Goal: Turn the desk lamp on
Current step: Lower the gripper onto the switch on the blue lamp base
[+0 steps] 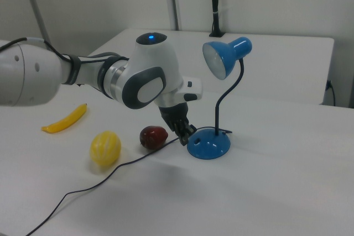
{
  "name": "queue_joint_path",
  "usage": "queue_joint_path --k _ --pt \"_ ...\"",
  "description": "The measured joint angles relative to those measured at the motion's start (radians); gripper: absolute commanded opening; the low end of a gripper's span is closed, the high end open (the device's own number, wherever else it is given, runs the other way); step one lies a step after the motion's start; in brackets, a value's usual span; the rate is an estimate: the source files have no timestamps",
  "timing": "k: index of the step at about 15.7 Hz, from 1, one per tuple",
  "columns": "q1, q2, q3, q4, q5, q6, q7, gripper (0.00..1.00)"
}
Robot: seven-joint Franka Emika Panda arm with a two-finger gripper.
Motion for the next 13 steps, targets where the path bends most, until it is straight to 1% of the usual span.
queue_joint_path --k 7,8,13 --pt "-0.004 0.082 0.0 0.087 0.0 0.03 0.024 0.0" --pt "-0.004 0.099 0.0 0.098 0.0 0.054 0.031 0.0" --pt "-0.004 0.143 0.0 0.111 0.0 0.135 0.06 0.0"
